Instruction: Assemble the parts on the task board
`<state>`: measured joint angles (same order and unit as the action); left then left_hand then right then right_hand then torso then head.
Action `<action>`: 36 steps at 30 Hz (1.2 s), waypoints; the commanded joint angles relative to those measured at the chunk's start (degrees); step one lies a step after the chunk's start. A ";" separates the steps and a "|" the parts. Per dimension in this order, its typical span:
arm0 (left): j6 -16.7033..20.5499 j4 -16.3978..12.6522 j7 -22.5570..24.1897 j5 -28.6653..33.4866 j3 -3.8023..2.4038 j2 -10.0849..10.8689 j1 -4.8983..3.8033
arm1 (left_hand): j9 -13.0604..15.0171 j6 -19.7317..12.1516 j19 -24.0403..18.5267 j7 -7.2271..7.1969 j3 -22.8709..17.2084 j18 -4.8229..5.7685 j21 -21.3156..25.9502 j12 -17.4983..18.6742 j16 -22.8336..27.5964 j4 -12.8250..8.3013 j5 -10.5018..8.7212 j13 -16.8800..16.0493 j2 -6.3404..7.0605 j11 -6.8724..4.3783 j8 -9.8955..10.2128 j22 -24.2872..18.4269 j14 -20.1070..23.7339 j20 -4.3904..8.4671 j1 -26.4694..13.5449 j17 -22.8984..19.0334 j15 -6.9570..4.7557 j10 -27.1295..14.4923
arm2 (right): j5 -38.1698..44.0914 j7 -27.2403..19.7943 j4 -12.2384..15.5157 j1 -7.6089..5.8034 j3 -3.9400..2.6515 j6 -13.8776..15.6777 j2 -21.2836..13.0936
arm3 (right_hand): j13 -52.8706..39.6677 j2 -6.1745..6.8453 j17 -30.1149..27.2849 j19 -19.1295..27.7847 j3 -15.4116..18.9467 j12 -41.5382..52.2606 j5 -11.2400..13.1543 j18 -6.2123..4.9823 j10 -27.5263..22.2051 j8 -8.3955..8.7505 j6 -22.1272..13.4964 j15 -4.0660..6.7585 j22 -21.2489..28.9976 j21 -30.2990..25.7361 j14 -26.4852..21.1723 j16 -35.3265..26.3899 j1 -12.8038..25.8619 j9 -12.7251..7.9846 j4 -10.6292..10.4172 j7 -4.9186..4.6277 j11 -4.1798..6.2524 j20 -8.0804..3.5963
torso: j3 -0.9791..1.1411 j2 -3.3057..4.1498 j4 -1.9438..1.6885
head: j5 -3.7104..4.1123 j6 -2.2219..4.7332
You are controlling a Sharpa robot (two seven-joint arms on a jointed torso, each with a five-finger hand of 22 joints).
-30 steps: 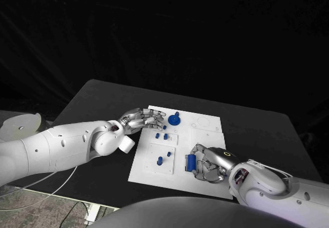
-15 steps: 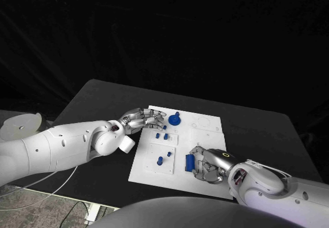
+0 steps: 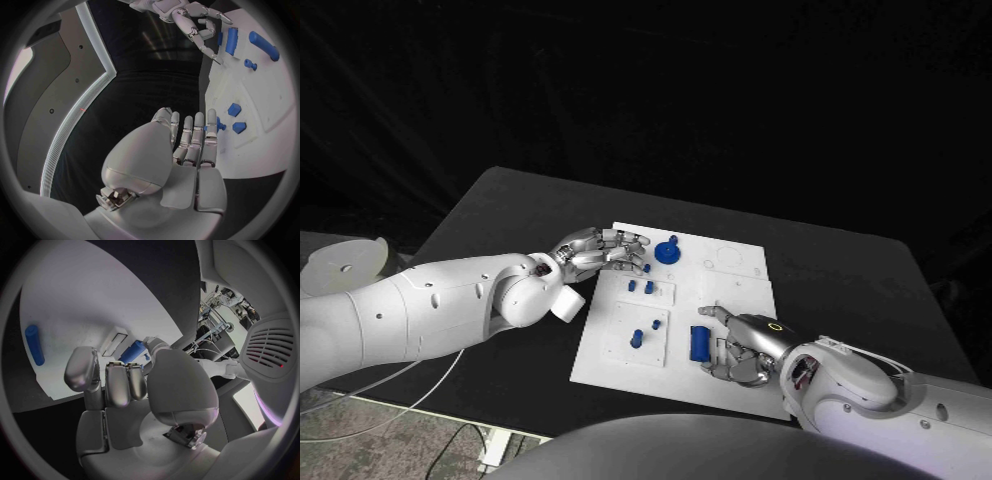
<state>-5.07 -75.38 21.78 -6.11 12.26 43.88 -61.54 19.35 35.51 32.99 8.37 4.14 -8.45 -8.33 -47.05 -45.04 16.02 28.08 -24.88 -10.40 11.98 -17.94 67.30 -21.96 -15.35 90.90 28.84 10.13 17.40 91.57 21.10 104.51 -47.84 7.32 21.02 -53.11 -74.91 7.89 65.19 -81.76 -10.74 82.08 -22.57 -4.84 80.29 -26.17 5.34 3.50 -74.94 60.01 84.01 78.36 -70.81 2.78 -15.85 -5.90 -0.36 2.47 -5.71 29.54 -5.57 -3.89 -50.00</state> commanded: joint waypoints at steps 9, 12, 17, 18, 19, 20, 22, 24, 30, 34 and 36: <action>-0.63 -0.73 1.97 0.23 -0.06 0.30 0.06 | -0.07 0.15 0.06 0.11 -0.46 -0.58 0.23 -0.27 -0.54 -0.16 0.32 0.23 -0.54 0.34 -0.45 0.20 -0.22 -0.45 -0.14 -0.03 0.70 0.59 | -3.92 -0.96 4.02 -2.54 -0.14 3.90 -3.63 | 1.07 5.29 0.45 -0.17 10.49 -0.91 13.75 -0.67 -0.58 -5.53 3.45 0.24 -7.74 0.48 1.74 0.00 2.32 0.91 -1.39 -0.22 0.14 -0.04 | -0.03 -0.07 -0.09 | 0.19 0.00; -0.54 -1.29 2.73 0.23 -0.08 0.65 0.04 | -0.09 0.23 0.09 0.07 -0.57 -0.57 0.23 -0.27 -0.59 -0.28 0.36 0.32 -0.43 0.40 -0.52 0.26 -0.27 -0.46 -0.05 -0.04 0.73 0.75 | -9.65 -0.83 5.91 -5.99 -0.17 2.87 -5.57 | -1.64 5.45 1.19 -0.57 10.72 0.74 13.34 -0.47 1.42 -11.48 7.92 0.01 -8.00 1.50 2.03 0.41 4.01 1.82 -1.39 -0.73 -0.16 0.09 | -0.06 -0.10 -0.11 | 0.40 0.00; 0.12 -1.98 4.75 0.23 -0.12 1.30 0.02 | -0.14 0.58 0.23 0.04 -0.85 -0.59 0.22 -0.28 -0.73 -0.62 0.40 0.63 0.00 0.38 -0.74 0.46 -0.49 -0.45 0.19 -0.08 0.71 1.44 | -18.08 1.44 7.13 -12.80 -0.14 -2.64 -8.29 | -3.94 0.42 1.86 -1.06 7.40 2.17 8.03 -0.27 2.92 -16.00 14.86 -0.25 -8.30 2.74 2.23 0.79 5.13 3.37 -1.03 -0.95 -0.50 0.43 | -0.05 -0.22 -0.04 | 0.40 0.00; 0.30 -2.05 5.11 0.23 -0.13 1.36 0.01 | -0.15 0.61 0.25 0.03 -0.86 -0.59 0.22 -0.27 -0.74 -0.65 0.40 0.67 0.07 0.37 -0.76 0.48 -0.51 -0.45 0.20 -0.08 0.70 1.52 | -18.57 1.92 7.10 -13.47 -0.12 -3.63 -8.57 | -4.31 -0.28 1.92 -1.16 7.00 2.39 6.45 -0.22 3.15 -16.70 15.82 -0.21 -8.37 3.04 2.24 0.82 5.06 3.69 -0.96 -0.87 -0.46 0.43 | -0.04 -0.16 -0.02 | 0.42 0.00; 0.62 -2.19 5.78 0.20 -0.13 1.47 0.01 | -0.16 0.66 0.28 0.02 -0.85 -0.61 0.21 -0.26 -0.75 -0.69 0.39 0.73 0.21 0.34 -0.78 0.51 -0.52 -0.44 0.21 -0.10 0.68 1.61 | -19.19 2.79 6.99 -14.44 -0.10 -5.33 -9.00 | -4.78 -0.72 1.97 -1.26 6.77 2.67 5.16 -0.18 3.44 -17.32 16.57 -0.20 -8.45 3.39 2.25 0.85 5.05 4.00 -0.85 -0.80 -0.39 0.39 | -0.05 -0.23 -0.10 | 0.54 0.00; 0.96 -2.37 6.53 0.08 -0.14 1.62 0.01 | -0.18 0.73 0.33 -0.01 -0.79 -0.62 0.21 -0.25 -0.75 -0.73 0.37 0.80 0.46 0.31 -0.82 0.55 -0.53 -0.43 0.18 -0.12 0.63 1.75 | -19.63 3.70 6.77 -15.23 -0.08 -7.03 -9.36 | -5.16 -0.97 2.01 -1.33 6.69 2.88 4.28 -0.16 3.66 -17.89 17.16 -0.15 -8.50 3.58 2.25 0.87 5.15 4.31 -0.82 -0.70 -0.32 0.36 | -0.05 -0.20 -0.14 | 0.65 0.00; 1.80 -2.90 8.20 -0.59 -0.15 2.00 0.00 | -0.23 0.89 0.39 -0.10 -0.63 -0.68 0.22 -0.21 -0.71 -0.71 0.32 0.97 0.93 0.19 -0.89 0.63 -0.49 -0.39 0.04 -0.18 0.51 2.01 | -20.21 5.38 6.05 -16.31 0.00 -10.37 -9.87 | -5.80 -1.52 2.12 -1.45 6.51 3.24 2.54 -0.09 4.04 -19.21 18.65 -0.03 -8.59 3.98 2.26 0.92 5.22 5.08 -0.69 -0.46 -0.16 0.27 | -0.11 -0.25 -0.16 | 0.96 0.00; 2.82 -3.43 9.71 -1.52 -0.17 2.38 -0.01 | -0.32 1.12 0.45 -0.28 -0.39 -0.78 0.29 -0.16 -0.64 -0.45 0.27 1.19 1.35 -0.04 -0.96 0.70 -0.41 -0.30 -0.31 -0.27 0.27 2.29 | -20.64 6.75 5.09 -16.90 0.13 -13.17 -10.11 | -6.35 -2.03 2.26 -1.50 6.32 3.54 0.34 -0.08 4.37 -20.45 20.17 0.13 -8.61 4.12 2.29 0.99 5.18 5.88 -0.60 -0.18 0.05 0.14 | -0.12 -0.20 -0.09 | 1.21 0.00; 5.67 -4.38 13.09 -4.34 -0.19 2.85 -0.03 | -0.51 1.61 0.44 -0.80 -0.11 -1.03 0.52 -0.11 -0.47 -0.02 0.32 1.57 1.81 -0.66 -1.10 0.76 -0.20 -0.06 -0.66 -0.46 -0.32 2.79 | -21.55 9.81 1.76 -16.94 0.98 -18.58 -10.09 | -7.41 -3.34 2.75 -1.75 5.69 4.08 -9.28 0.08 5.00 -24.17 24.21 0.43 -8.81 5.05 2.38 1.25 6.47 8.71 -0.65 0.62 0.39 -0.16 | -0.10 -0.24 -0.11 | 1.83 0.00; 5.84 -4.32 13.26 -4.97 -0.17 2.41 -0.02 | -0.56 1.70 0.40 -0.89 -0.20 -1.09 0.60 -0.08 -0.42 0.04 0.40 1.67 1.72 -0.80 -1.12 0.77 -0.14 0.01 -0.59 -0.50 -0.45 2.87 | -19.26 12.46 0.52 -15.54 1.31 -21.12 -9.71 | -8.44 -3.45 3.28 -2.04 5.72 4.61 -10.26 0.22 5.69 -27.04 28.34 0.78 -9.03 6.00 2.50 1.54 8.02 11.09 -0.71 1.64 0.87 -0.44 | -0.08 -0.15 -0.01 | 1.95 0.00; 5.54 -4.18 12.99 -5.09 -0.16 2.13 -0.01 | -0.58 1.71 0.39 -0.88 -0.24 -1.10 0.62 -0.06 -0.43 0.07 0.42 1.69 1.65 -0.81 -1.11 0.77 -0.15 0.02 -0.58 -0.51 -0.46 2.89 | -17.28 13.34 0.16 -14.83 1.38 -21.76 -9.46 | -9.02 -3.41 3.45 -2.16 5.87 4.90 -9.45 0.29 6.08 -28.09 29.93 0.96 -9.12 6.42 2.53 1.63 8.83 12.17 -0.69 2.13 1.08 -0.61 | -0.06 -0.15 -0.04 | 2.23 0.00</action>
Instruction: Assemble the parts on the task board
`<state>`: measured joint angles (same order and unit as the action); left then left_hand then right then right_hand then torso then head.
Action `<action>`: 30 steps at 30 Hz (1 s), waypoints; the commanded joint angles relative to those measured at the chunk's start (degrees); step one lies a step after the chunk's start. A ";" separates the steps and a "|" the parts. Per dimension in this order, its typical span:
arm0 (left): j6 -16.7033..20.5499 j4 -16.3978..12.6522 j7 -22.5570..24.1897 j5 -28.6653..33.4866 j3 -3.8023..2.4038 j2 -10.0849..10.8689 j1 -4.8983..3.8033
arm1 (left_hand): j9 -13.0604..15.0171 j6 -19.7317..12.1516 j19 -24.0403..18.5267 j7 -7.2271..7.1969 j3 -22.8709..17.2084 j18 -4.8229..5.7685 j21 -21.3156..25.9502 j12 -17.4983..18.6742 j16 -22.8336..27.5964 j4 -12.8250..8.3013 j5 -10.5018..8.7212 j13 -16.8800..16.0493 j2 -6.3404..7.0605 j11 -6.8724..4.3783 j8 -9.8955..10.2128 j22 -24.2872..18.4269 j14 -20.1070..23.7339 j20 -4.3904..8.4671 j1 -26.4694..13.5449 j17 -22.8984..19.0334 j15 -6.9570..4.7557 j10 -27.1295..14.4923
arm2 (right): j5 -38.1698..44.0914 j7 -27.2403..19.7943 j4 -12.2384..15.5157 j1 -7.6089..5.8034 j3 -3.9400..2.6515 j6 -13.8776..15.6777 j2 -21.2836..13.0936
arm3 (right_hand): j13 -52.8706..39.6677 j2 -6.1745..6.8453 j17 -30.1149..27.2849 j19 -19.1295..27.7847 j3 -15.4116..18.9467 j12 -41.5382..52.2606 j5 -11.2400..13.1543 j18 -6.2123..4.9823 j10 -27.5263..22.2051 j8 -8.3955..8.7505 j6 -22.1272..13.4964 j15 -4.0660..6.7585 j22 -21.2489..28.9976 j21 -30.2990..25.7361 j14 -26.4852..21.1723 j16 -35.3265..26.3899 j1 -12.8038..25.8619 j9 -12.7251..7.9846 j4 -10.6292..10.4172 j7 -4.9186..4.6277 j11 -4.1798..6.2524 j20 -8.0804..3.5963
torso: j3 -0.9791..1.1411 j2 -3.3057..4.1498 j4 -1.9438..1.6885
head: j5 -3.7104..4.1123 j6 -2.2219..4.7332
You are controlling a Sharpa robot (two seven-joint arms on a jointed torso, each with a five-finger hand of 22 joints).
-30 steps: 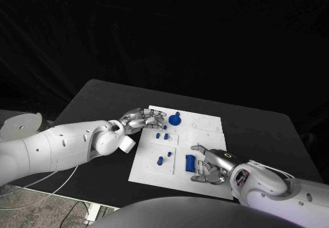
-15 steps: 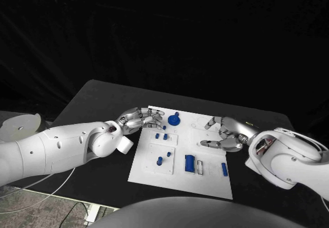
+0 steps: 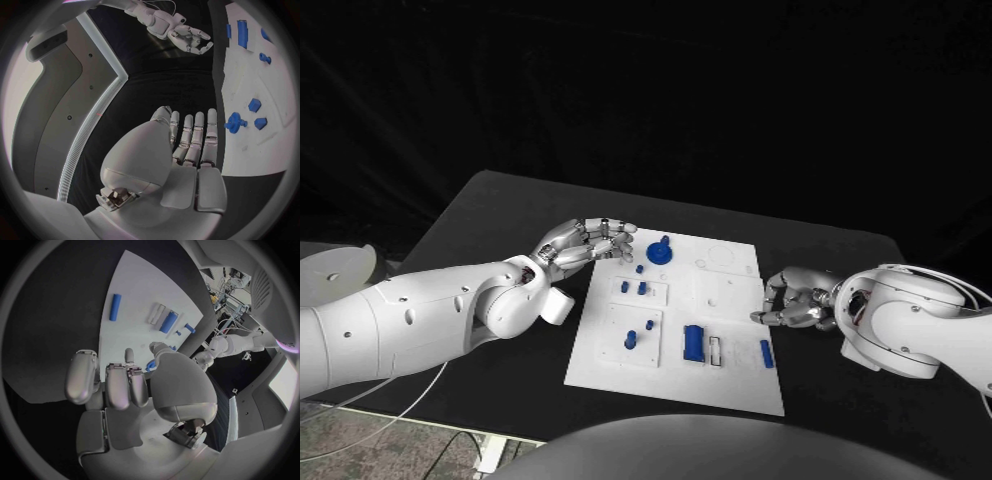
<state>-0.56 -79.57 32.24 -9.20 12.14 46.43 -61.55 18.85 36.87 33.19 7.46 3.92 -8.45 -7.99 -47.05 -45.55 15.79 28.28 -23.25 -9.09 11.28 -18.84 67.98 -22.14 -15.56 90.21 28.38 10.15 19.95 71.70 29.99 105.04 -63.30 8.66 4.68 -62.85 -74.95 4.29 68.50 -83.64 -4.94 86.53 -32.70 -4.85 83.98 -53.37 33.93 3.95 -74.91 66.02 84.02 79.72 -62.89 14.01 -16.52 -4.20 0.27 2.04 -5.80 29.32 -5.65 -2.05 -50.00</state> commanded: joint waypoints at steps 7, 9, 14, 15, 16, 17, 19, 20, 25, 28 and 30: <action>0.33 0.38 1.54 -2.15 -0.03 -0.93 0.01 | -0.17 0.29 0.18 0.07 -0.26 -1.11 0.35 0.05 0.02 0.34 0.28 0.21 0.06 -0.08 -0.14 0.11 -0.09 0.21 0.26 -0.07 -0.43 0.35 | 7.24 5.59 -1.16 2.38 0.11 -5.49 1.21 | -11.85 -0.35 0.90 -0.84 -0.27 1.89 2.09 0.65 4.18 -2.83 4.96 1.37 -9.63 2.47 2.68 0.71 2.23 4.05 0.05 1.77 1.49 -0.92 | 0.04 0.11 0.01 | 1.18 0.00; 0.23 0.49 1.27 -2.16 -0.03 -0.94 0.01 | -0.20 0.28 0.19 0.09 -0.33 -1.11 0.37 0.09 0.01 0.34 0.29 0.25 -0.01 -0.05 -0.13 0.12 -0.12 0.19 0.30 -0.08 -0.41 0.34 | 8.18 5.70 -1.29 2.78 0.12 -5.16 1.55 | -12.55 -0.40 1.11 -0.97 -0.63 2.24 1.32 0.73 4.60 -2.62 5.22 1.56 -9.74 2.96 2.73 0.84 2.01 4.56 0.17 1.99 1.70 -1.11 | 0.04 0.12 0.03 | 1.31 0.00; 0.05 0.81 0.77 -2.14 -0.03 -0.98 0.02 | -0.22 0.28 0.19 0.12 -0.37 -1.10 0.38 0.12 0.00 0.35 0.29 0.28 -0.05 -0.03 -0.12 0.13 -0.14 0.18 0.32 -0.08 -0.39 0.33 | 10.76 5.82 -1.54 3.59 0.13 -4.60 2.27 | -15.05 0.29 2.09 -1.34 -1.77 3.47 -1.81 1.02 6.02 -1.17 5.53 1.82 -10.08 4.53 2.92 1.41 0.98 5.75 0.45 2.18 1.93 -1.47 | 0.03 0.09 -0.03 | 1.58 0.00; 0.03 0.85 0.73 -2.12 -0.03 -1.00 0.02 | -0.22 0.28 0.19 0.12 -0.37 -1.10 0.38 0.12 0.00 0.35 0.29 0.28 -0.05 -0.03 -0.12 0.13 -0.14 0.18 0.32 -0.08 -0.39 0.33 | 10.98 5.83 -1.59 3.66 0.13 -4.59 2.34 | -15.05 0.35 2.17 -1.35 -1.91 3.47 -2.16 1.03 6.02 -0.93 5.49 1.82 -10.09 4.60 2.94 1.45 0.90 5.86 0.43 2.16 1.91 -1.49 | 0.02 0.08 -0.04 | 1.60 0.00; -0.02 0.91 0.66 -2.09 -0.03 -1.02 0.02 | -0.22 0.28 0.19 0.12 -0.37 -1.10 0.38 0.12 0.00 0.35 0.29 0.28 -0.05 -0.03 -0.12 0.13 -0.14 0.18 0.32 -0.08 -0.39 0.33 | 11.34 5.85 -1.68 3.77 0.13 -4.61 2.45 | -15.05 0.45 2.25 -1.36 -2.17 3.47 -2.74 1.05 6.02 -0.43 5.46 1.79 -10.11 4.70 2.95 1.51 0.83 6.03 0.38 2.08 1.87 -1.49 | 0.01 0.08 -0.04 | 1.60 0.00; -0.07 0.96 0.60 -2.06 -0.03 -1.05 0.02 | -0.22 0.28 0.19 0.12 -0.37 -1.10 0.38 0.12 0.00 0.35 0.29 0.28 -0.05 -0.03 -0.12 0.13 -0.14 0.18 0.32 -0.08 -0.39 0.33 | 11.71 5.87 -1.75 3.88 0.13 -4.66 2.55 | -15.05 0.54 2.25 -1.36 -2.36 3.47 -3.11 1.06 6.02 -0.01 5.44 1.74 -10.11 4.75 2.94 1.52 0.78 6.16 0.36 2.03 1.83 -1.49 | 0.01 0.07 -0.04 | 1.58 0.00; -0.20 1.03 0.45 -2.03 -0.03 -1.09 0.02 | -0.22 0.28 0.19 0.12 -0.37 -1.10 0.38 0.12 0.00 0.35 0.29 0.28 -0.05 -0.03 -0.12 0.13 -0.14 0.18 0.32 -0.08 -0.39 0.33 | 12.38 5.91 -1.87 4.10 0.13 -4.84 2.69 | -15.05 0.70 2.31 -1.34 -2.71 3.47 -3.59 1.07 6.02 1.14 5.38 1.64 -10.12 4.86 2.93 1.57 0.88 6.29 0.25 1.84 1.66 -1.43 | 0.01 0.08 -0.05 | 1.58 0.00; -0.27 1.07 0.34 -2.02 -0.02 -1.11 0.02 | -0.24 0.25 0.20 0.16 -0.40 -1.10 0.39 0.15 -0.01 0.36 0.29 0.31 -0.08 0.00 -0.10 0.14 -0.16 0.17 0.33 -0.08 -0.36 0.31 | 12.62 5.94 -1.92 4.21 0.13 -4.96 2.75 | -15.05 0.72 2.30 -1.34 -2.84 3.47 -3.73 1.09 6.02 1.58 5.40 1.62 -10.12 4.90 2.93 1.57 0.94 6.31 0.22 1.75 1.61 -1.39 | 0.01 0.09 -0.04 | 1.52 0.00; -0.73 1.38 -0.31 -1.90 -0.02 -1.24 0.02 | -0.28 0.20 0.20 0.24 -0.46 -1.08 0.41 0.20 -0.01 0.39 0.30 0.37 -0.14 0.06 -0.06 0.15 -0.17 0.13 0.34 -0.09 -0.31 0.30 | 13.34 6.06 -2.21 4.85 0.13 -5.80 2.94 | -15.05 0.97 2.14 -1.18 -3.87 3.47 -4.21 1.07 6.02 6.07 5.73 1.09 -10.05 4.87 2.85 1.53 1.39 5.89 0.22 0.99 0.99 -1.01 | 0.02 0.03 0.00 | 1.46 0.00; -0.87 1.53 -0.60 -1.80 -0.02 -1.30 0.02 | -0.29 0.18 0.21 0.26 -0.48 -1.07 0.42 0.22 -0.01 0.39 0.31 0.39 -0.16 0.08 -0.04 0.16 -0.17 0.12 0.35 -0.10 -0.29 0.30 | 13.72 6.11 -2.38 5.22 0.13 -6.18 3.02 | -15.05 1.12 2.09 -1.11 -4.24 3.47 -4.19 1.05 6.02 7.95 6.16 0.89 -10.03 4.86 2.83 1.52 1.53 5.68 0.26 0.74 0.76 -0.82 | 0.02 0.05 0.01 | 1.30 0.00; -0.94 1.60 -0.74 -1.77 -0.02 -1.33 0.02 | -0.30 0.17 0.21 0.27 -0.49 -1.07 0.42 0.22 -0.01 0.38 0.32 0.40 -0.16 0.09 -0.04 0.16 -0.17 0.11 0.36 -0.10 -0.28 0.30 | 13.87 6.15 -2.49 5.39 0.13 -6.41 3.06 | -15.05 1.17 2.10 -1.10 -4.32 3.47 -4.19 1.04 6.02 8.42 6.28 0.85 -10.03 4.87 2.83 1.53 1.60 5.65 0.26 0.68 0.71 -0.77 | 0.03 0.05 0.01 | 1.29 0.00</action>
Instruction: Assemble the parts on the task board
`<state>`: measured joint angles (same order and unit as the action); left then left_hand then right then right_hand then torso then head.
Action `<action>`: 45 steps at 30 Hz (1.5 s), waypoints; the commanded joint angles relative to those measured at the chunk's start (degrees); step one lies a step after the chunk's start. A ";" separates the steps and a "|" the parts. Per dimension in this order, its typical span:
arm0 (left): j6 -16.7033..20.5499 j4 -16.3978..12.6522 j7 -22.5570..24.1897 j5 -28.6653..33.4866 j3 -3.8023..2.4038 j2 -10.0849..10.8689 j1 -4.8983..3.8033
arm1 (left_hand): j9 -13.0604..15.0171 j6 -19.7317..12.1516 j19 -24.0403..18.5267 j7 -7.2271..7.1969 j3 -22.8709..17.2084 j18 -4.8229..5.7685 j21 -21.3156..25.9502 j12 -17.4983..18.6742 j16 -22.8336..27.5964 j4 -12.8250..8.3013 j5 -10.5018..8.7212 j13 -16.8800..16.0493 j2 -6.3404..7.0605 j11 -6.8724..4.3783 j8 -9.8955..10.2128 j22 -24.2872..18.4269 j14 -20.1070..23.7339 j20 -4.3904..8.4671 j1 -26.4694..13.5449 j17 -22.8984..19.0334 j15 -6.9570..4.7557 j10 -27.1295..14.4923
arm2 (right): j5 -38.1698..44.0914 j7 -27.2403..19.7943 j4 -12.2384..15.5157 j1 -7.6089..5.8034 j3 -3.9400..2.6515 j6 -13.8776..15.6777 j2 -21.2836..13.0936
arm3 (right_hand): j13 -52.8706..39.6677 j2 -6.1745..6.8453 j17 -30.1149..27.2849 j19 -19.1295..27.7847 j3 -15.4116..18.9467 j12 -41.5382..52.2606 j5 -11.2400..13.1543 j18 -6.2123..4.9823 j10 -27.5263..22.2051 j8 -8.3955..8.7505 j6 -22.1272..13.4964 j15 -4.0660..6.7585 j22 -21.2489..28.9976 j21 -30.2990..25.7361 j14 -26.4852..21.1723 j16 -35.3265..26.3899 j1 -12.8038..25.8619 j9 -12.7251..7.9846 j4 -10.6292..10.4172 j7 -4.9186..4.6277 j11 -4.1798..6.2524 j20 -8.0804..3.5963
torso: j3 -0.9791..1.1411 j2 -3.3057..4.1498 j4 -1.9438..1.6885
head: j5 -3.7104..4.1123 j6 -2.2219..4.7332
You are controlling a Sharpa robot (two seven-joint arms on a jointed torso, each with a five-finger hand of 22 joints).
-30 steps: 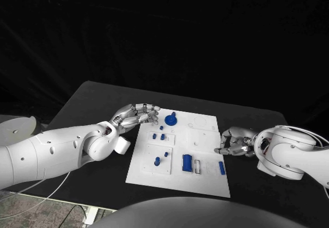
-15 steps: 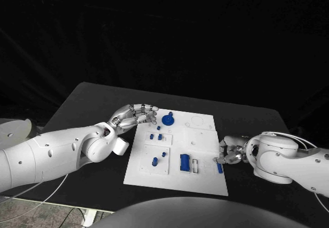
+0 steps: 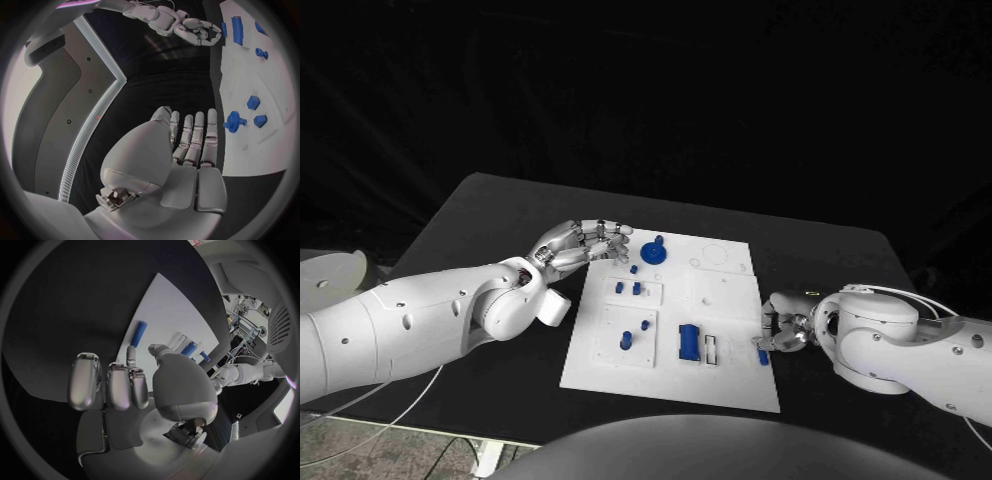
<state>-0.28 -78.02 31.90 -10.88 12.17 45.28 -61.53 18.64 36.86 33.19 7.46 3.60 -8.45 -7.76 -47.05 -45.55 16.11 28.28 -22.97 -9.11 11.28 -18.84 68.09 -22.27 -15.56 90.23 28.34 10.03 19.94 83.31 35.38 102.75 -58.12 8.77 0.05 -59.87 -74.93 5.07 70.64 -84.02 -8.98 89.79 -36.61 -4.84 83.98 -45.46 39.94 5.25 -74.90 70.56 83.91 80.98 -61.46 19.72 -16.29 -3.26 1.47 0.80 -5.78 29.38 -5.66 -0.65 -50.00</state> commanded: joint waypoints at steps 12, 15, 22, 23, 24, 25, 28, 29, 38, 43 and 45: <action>-1.72 0.29 -1.42 0.03 -0.03 -0.51 0.02 | -0.16 0.11 0.21 0.37 -0.31 -1.04 0.24 0.30 -0.01 0.02 0.39 0.20 -0.21 0.19 0.02 0.09 -0.06 0.06 0.44 -0.07 -0.07 0.28 | 1.75 0.73 -0.93 1.23 0.02 -2.18 0.69 | -15.07 0.44 -0.34 -0.53 -0.63 0.21 0.10 0.94 6.02 3.45 0.94 -0.70 -9.92 0.02 2.86 0.15 1.04 -0.14 -0.06 -0.58 -0.76 0.74 | 0.01 0.03 0.00 | -0.09 0.00; -1.81 0.33 -1.72 0.03 -0.03 -0.57 0.02 | -0.19 0.08 0.21 0.41 -0.40 -1.02 0.26 0.35 -0.01 0.00 0.43 0.25 -0.27 0.24 0.04 0.10 -0.05 0.03 0.50 -0.08 -0.02 0.28 | 1.53 0.69 -1.21 1.51 0.02 -2.26 0.96 | -15.07 0.46 -0.43 -0.47 -0.76 0.21 0.11 0.92 6.02 4.36 0.93 -0.76 -9.89 -0.07 2.84 0.10 1.15 -0.23 -0.01 -0.69 -0.84 0.81 | 0.01 0.00 0.01 | -0.17 0.00; -1.96 0.44 -2.18 0.04 -0.03 -0.59 0.03 | -0.24 0.02 0.21 0.48 -0.53 -0.99 0.29 0.42 0.00 -0.06 0.48 0.33 -0.31 0.35 0.09 0.13 -0.03 -0.02 0.60 -0.10 0.07 0.25 | 0.72 0.43 -1.77 2.32 0.02 -2.16 1.58 | -15.07 0.46 -0.41 -0.38 -1.55 0.21 -0.88 0.88 6.02 5.92 1.58 -0.89 -9.85 -0.15 2.83 0.10 0.20 -0.18 0.64 -0.82 -0.99 0.95 | 0.02 0.01 0.01 | -0.20 0.00; -1.98 0.46 -2.21 0.04 -0.03 -0.60 0.03 | -0.26 0.00 0.21 0.50 -0.57 -0.99 0.30 0.44 0.00 -0.07 0.50 0.35 -0.32 0.37 0.10 0.14 -0.02 -0.03 0.63 -0.11 0.09 0.25 | 0.68 0.39 -1.85 2.44 0.02 -2.12 1.67 | -15.07 0.49 -0.40 -0.37 -1.76 0.21 -1.21 0.88 6.02 6.16 1.72 -0.90 -9.85 -0.17 2.83 0.11 -0.13 -0.14 0.86 -0.83 -1.00 0.97 | 0.03 0.02 0.01 | -0.21 0.00; -2.01 0.47 -2.25 0.05 -0.03 -0.61 0.04 | -0.26 0.00 0.21 0.50 -0.58 -0.98 0.30 0.44 0.00 -0.08 0.50 0.35 -0.33 0.38 0.10 0.15 -0.02 -0.04 0.63 -0.11 0.10 0.24 | 0.65 0.34 -1.93 2.56 0.02 -2.11 1.76 | -15.07 0.54 -0.40 -0.36 -1.99 0.21 -1.57 0.88 6.02 6.41 1.86 -0.90 -9.85 -0.15 2.83 0.11 -0.53 -0.08 1.14 -0.84 -1.01 0.99 | 0.02 0.02 0.01 | -0.23 0.00; -2.03 0.48 -2.27 0.05 -0.03 -0.62 0.04 | -0.26 0.00 0.21 0.50 -0.58 -0.98 0.30 0.44 0.00 -0.08 0.50 0.35 -0.33 0.38 0.10 0.15 -0.02 -0.04 0.63 -0.11 0.10 0.24 | 0.62 0.28 -2.00 2.67 0.02 -2.12 1.85 | -15.07 0.59 -0.41 -0.36 -2.21 0.21 -1.89 0.88 6.02 6.66 1.98 -0.91 -9.85 -0.12 2.83 0.11 -0.90 -0.03 1.41 -0.85 -1.01 1.00 | 0.02 0.02 0.01 | -0.25 0.00; -2.11 0.49 -2.35 0.07 -0.03 -0.66 0.04 | -0.28 -0.02 0.21 0.53 -0.62 -0.97 0.31 0.47 0.00 -0.10 0.53 0.38 -0.34 0.40 0.12 0.16 -0.01 -0.05 0.67 -0.11 0.12 0.23 | 0.57 0.06 -2.23 3.04 0.01 -2.13 2.16 | -15.07 0.70 -0.37 -0.33 -3.15 0.21 -3.34 0.86 6.02 7.16 2.48 -0.87 -9.84 -0.13 2.83 0.13 -2.61 0.23 2.72 -0.79 -0.95 1.00 | 0.01 0.03 -0.01 | -0.30 0.00; -2.14 0.49 -2.37 0.08 -0.03 -0.68 0.04 | -0.28 -0.02 0.21 0.53 -0.62 -0.97 0.31 0.47 0.00 -0.10 0.53 0.38 -0.34 0.40 0.12 0.16 -0.01 -0.05 0.67 -0.11 0.12 0.23 | 0.54 -0.02 -2.31 3.17 0.01 -2.12 2.28 | -15.07 0.74 -0.37 -0.33 -3.51 0.21 -3.88 0.86 6.02 7.30 2.61 -0.84 -9.84 -0.12 2.83 0.14 -3.29 0.33 3.27 -0.76 -0.91 0.99 | 0.01 0.04 -0.01 | -0.32 0.00; -2.40 0.47 -2.53 0.53 -0.03 -0.76 0.06 | -0.31 -0.05 0.21 0.56 -0.73 -0.96 0.33 0.51 0.00 -0.14 0.58 0.43 -0.39 0.45 0.14 0.18 -0.01 -0.08 0.75 -0.12 0.18 0.22 | 0.40 -0.14 -2.70 4.22 0.01 -0.26 3.10 | -15.07 0.20 -0.39 -0.37 -7.64 0.21 -5.20 0.91 6.02 7.40 4.36 -0.57 -9.93 0.29 2.82 0.12 -10.71 1.75 9.85 -0.47 -0.63 0.76 | 0.02 0.03 -0.01 | -0.43 0.00; -2.52 0.49 -2.64 0.67 -0.03 -0.74 0.06 | -0.34 -0.07 0.22 0.60 -0.84 -0.94 0.35 0.55 0.00 -0.17 0.63 0.47 -0.45 0.50 0.16 0.21 0.00 -0.11 0.82 -0.13 0.22 0.21 | 0.53 -0.46 -2.38 4.45 0.01 2.39 3.13 | -15.07 -0.20 0.21 -0.58 -9.92 0.21 -0.91 1.07 6.02 7.35 5.55 -0.57 -10.13 1.09 2.96 0.46 -12.48 2.79 12.62 -0.47 -0.67 0.70 | 0.00 0.01 0.02 | -0.45 0.00; -2.59 0.53 -2.70 0.75 -0.03 -0.75 0.07 | -0.34 -0.07 0.22 0.60 -0.84 -0.94 0.35 0.55 0.00 -0.17 0.63 0.47 -0.45 0.50 0.16 0.21 0.00 -0.11 0.82 -0.13 0.22 0.21 | 0.64 -0.54 -2.20 4.49 0.01 3.14 3.11 | -15.07 -0.17 0.35 -0.63 -10.26 0.21 -0.37 1.10 6.02 7.43 5.78 -0.57 -10.18 1.30 2.99 0.55 -12.33 3.03 12.97 -0.45 -0.66 0.71 | 0.00 0.03 0.02 | -0.48 0.00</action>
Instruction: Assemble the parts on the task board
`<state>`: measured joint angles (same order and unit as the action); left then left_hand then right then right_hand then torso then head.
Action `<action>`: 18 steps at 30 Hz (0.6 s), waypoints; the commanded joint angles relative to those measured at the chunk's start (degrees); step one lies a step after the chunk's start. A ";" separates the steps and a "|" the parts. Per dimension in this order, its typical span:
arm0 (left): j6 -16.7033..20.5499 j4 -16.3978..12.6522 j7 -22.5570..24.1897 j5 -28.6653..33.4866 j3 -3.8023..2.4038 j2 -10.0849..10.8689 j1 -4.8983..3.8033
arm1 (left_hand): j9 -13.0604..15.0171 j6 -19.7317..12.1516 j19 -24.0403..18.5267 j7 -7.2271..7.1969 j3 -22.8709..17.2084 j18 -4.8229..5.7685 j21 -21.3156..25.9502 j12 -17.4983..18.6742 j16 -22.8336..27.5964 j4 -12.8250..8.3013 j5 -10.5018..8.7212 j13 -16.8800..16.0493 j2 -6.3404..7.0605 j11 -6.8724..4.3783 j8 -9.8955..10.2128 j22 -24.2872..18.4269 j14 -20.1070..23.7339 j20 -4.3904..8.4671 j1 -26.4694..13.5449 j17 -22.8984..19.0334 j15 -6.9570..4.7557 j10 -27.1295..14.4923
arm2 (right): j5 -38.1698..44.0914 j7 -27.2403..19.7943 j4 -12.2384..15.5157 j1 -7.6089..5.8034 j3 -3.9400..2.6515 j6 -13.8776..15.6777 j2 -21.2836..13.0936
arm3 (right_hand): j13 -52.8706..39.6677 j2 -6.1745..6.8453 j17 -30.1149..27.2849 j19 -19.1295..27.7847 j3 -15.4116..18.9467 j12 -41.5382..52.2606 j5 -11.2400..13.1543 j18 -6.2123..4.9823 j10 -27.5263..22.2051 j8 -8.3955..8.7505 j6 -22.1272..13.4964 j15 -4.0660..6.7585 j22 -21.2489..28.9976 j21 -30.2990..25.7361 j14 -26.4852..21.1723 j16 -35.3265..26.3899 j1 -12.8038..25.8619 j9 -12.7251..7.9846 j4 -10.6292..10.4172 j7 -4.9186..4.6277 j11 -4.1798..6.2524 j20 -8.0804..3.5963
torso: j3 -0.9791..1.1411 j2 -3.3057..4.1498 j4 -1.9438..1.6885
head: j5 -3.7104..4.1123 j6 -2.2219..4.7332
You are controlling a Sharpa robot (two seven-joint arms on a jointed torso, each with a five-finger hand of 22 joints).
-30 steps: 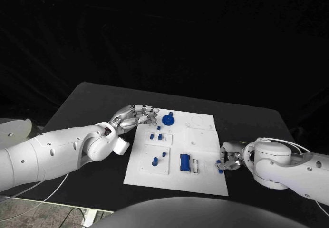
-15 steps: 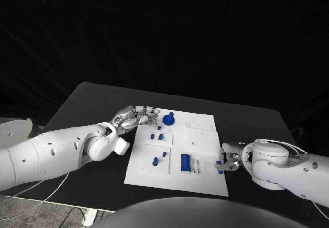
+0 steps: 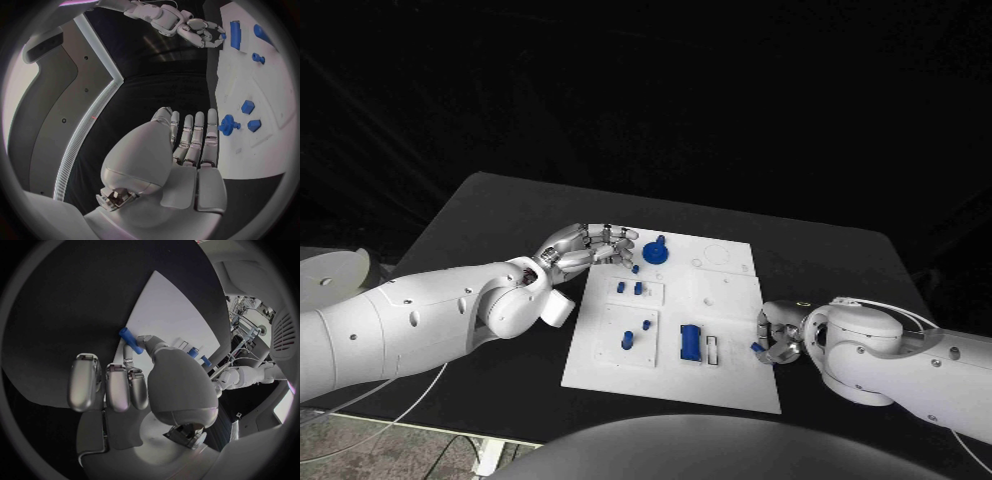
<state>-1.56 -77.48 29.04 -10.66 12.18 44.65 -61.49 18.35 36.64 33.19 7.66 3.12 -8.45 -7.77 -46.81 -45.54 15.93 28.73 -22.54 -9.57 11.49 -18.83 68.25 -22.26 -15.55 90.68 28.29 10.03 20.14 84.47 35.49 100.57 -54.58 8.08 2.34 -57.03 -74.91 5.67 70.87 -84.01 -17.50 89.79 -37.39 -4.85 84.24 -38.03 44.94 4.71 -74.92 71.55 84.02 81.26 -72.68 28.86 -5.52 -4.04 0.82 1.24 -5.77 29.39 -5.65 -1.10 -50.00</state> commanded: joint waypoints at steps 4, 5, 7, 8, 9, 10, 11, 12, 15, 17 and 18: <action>-1.48 0.06 0.03 0.96 -0.04 -0.18 0.03 | -0.07 0.15 0.22 0.41 -0.46 -0.93 0.37 0.34 -0.01 -0.01 0.22 0.09 -0.08 0.32 0.15 0.07 0.00 -0.13 0.42 -0.09 0.26 0.02 | -0.08 -0.79 0.44 0.99 0.69 1.98 0.17 | -15.09 -0.68 0.11 -0.67 -1.98 0.21 0.94 1.13 5.76 0.08 1.02 -0.02 -10.19 0.46 2.89 0.28 -0.88 -5.86 2.50 0.36 0.00 0.27 | -0.01 0.01 0.01 | -0.15 0.00; -1.52 0.08 -0.01 1.05 -0.04 -0.19 0.04 | -0.07 0.15 0.22 0.41 -0.46 -0.93 0.37 0.34 -0.01 -0.01 0.22 0.09 -0.08 0.32 0.15 0.07 0.00 -0.13 0.42 -0.09 0.26 0.02 | 0.08 -0.81 0.60 0.99 0.69 2.22 0.13 | -15.09 -0.62 0.13 -0.69 -2.07 0.21 1.12 1.14 5.76 0.10 1.13 -0.01 -10.20 0.53 2.90 0.30 -0.80 -5.76 2.65 0.39 0.01 0.27 | -0.01 0.02 0.00 | -0.14 0.00; -1.60 0.10 -0.11 1.26 -0.04 -0.19 0.04 | -0.07 0.15 0.22 0.41 -0.46 -0.93 0.37 0.34 -0.01 -0.01 0.22 0.09 -0.08 0.32 0.15 0.07 0.00 -0.13 0.42 -0.09 0.26 0.02 | 0.36 -0.94 1.08 1.00 0.69 2.88 -0.04 | -15.09 -0.57 0.09 -0.71 -2.14 0.21 1.24 1.15 5.76 0.09 1.30 0.00 -10.22 0.60 2.90 0.29 -0.71 -5.64 2.77 0.43 0.04 0.26 | -0.01 0.04 0.01 | -0.21 0.00; -1.63 0.11 -0.15 1.33 -0.04 -0.19 0.04 | -0.07 0.15 0.22 0.41 -0.46 -0.93 0.37 0.34 -0.01 -0.01 0.22 0.09 -0.08 0.32 0.15 0.07 0.00 -0.13 0.42 -0.09 0.26 0.02 | 0.41 -1.01 1.31 1.00 0.69 3.15 -0.13 | -15.09 -0.54 0.08 -0.74 -2.18 0.21 1.29 1.17 5.76 0.08 1.42 0.01 -10.25 0.72 2.90 0.29 -0.63 -5.58 2.83 0.45 0.06 0.26 | 0.00 0.04 0.01 | -0.24 0.00; -1.64 0.12 -0.17 1.36 -0.04 -0.18 0.04 | -0.08 0.15 0.21 0.42 -0.51 -0.92 0.38 0.35 -0.01 -0.02 0.23 0.10 -0.10 0.33 0.16 0.08 0.00 -0.13 0.44 -0.10 0.27 0.02 | 0.40 -1.07 1.45 1.00 0.68 3.33 -0.20 | -15.09 -0.52 0.08 -0.76 -2.20 0.21 1.33 1.18 5.76 0.07 1.51 0.02 -10.27 0.81 2.90 0.30 -0.57 -5.52 2.87 0.48 0.07 0.26 | 0.00 0.02 -0.01 | -0.25 0.00; -1.67 0.12 -0.20 1.42 -0.04 -0.17 0.04 | -0.09 0.14 0.21 0.44 -0.58 -0.92 0.39 0.37 -0.01 -0.03 0.27 0.13 -0.15 0.34 0.16 0.09 0.00 -0.14 0.48 -0.10 0.29 0.02 | 0.23 -1.17 1.70 1.00 0.68 3.67 -0.32 | -15.09 -0.49 0.10 -0.81 -2.25 0.21 1.38 1.21 5.76 0.05 1.68 0.05 -10.31 0.96 2.91 0.32 -0.47 -5.43 2.95 0.53 0.10 0.24 | 0.00 0.03 0.00 | -0.29 0.00; -1.69 0.13 -0.23 1.47 -0.04 -0.16 0.04 | -0.09 0.14 0.21 0.44 -0.58 -0.92 0.39 0.37 -0.01 -0.03 0.27 0.13 -0.15 0.34 0.16 0.09 0.00 -0.14 0.48 -0.10 0.29 0.02 | -0.23 -1.29 1.96 0.99 0.67 4.04 -0.46 | -15.09 -0.44 0.10 -0.86 -2.31 0.21 1.45 1.24 5.76 0.02 1.91 0.09 -10.36 1.16 2.91 0.33 -0.33 -5.29 3.05 0.61 0.16 0.22 | 0.01 0.01 -0.01 | -0.29 0.00; -1.71 0.13 -0.25 1.52 -0.04 -0.15 0.04 | -0.09 0.14 0.21 0.44 -0.58 -0.92 0.39 0.37 -0.01 -0.03 0.27 0.13 -0.15 0.34 0.16 0.09 0.00 -0.14 0.48 -0.10 0.29 0.02 | -1.02 -1.39 2.23 0.96 0.64 4.39 -0.61 | -15.09 -0.40 0.08 -0.91 -2.36 0.21 1.52 1.27 5.76 -0.02 2.16 0.15 -10.40 1.32 2.91 0.33 -0.18 -5.15 3.16 0.70 0.23 0.19 | 0.01 0.00 -0.01 | -0.30 0.00; -1.77 0.13 -0.32 1.63 -0.04 -0.14 0.04 | -0.09 0.14 0.21 0.44 -0.58 -0.92 0.39 0.37 -0.01 -0.03 0.27 0.13 -0.15 0.34 0.16 0.09 0.00 -0.14 0.48 -0.10 0.29 0.02 | -4.59 -1.55 2.91 0.61 0.56 5.09 -1.07 | -15.09 -0.34 0.19 -1.07 -2.45 0.21 2.04 1.36 5.76 -0.13 2.86 0.35 -10.53 1.88 2.96 0.43 0.32 -4.66 3.44 1.03 0.49 0.06 | -0.01 -0.02 -0.05 | -0.25 0.00; -1.82 0.16 -0.39 1.67 -0.04 -0.15 0.04 | -0.09 0.14 0.21 0.44 -0.58 -0.92 0.39 0.37 -0.01 -0.03 0.27 0.13 -0.15 0.34 0.16 0.09 0.00 -0.14 0.48 -0.10 0.29 0.02 | -7.71 -1.54 3.31 0.07 0.52 5.40 -1.37 | -15.09 -0.37 0.29 -1.12 -2.45 0.21 2.34 1.39 5.76 -0.09 3.04 0.44 -10.58 2.08 3.00 0.51 0.71 -4.44 3.44 1.15 0.60 -0.01 | -0.02 -0.02 -0.05 | -0.18 0.00; -1.85 0.17 -0.41 1.68 -0.04 -0.17 0.04 | -0.09 0.14 0.21 0.44 -0.58 -0.92 0.39 0.37 -0.01 -0.03 0.27 0.13 -0.15 0.34 0.16 0.09 0.00 -0.14 0.48 -0.10 0.29 0.02 | -8.98 -1.52 3.45 -0.19 0.51 5.53 -1.48 | -15.09 -0.40 0.34 -1.16 -2.40 0.21 2.54 1.41 5.76 -0.01 3.10 0.48 -10.60 2.18 3.01 0.55 1.08 -4.34 3.32 1.22 0.66 -0.05 | -0.03 -0.01 -0.05 | -0.17 0.00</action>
<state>-2.13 -77.28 28.48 -9.58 12.18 44.62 -61.48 18.36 36.64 33.19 7.66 2.78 -8.45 -7.77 -46.81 -45.54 15.92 28.73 -22.46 -9.56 11.49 -18.83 68.29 -22.27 -15.55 90.68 28.23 10.03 20.14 81.34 34.68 103.80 -54.53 8.63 6.99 -58.41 -74.90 5.42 71.16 -84.01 -20.03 89.78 -35.04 -3.94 83.88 -37.86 45.67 4.71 -74.91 73.54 84.02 81.51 -72.92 24.06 -2.36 -4.69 1.18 1.24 -5.77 29.39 -5.67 -1.36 -50.00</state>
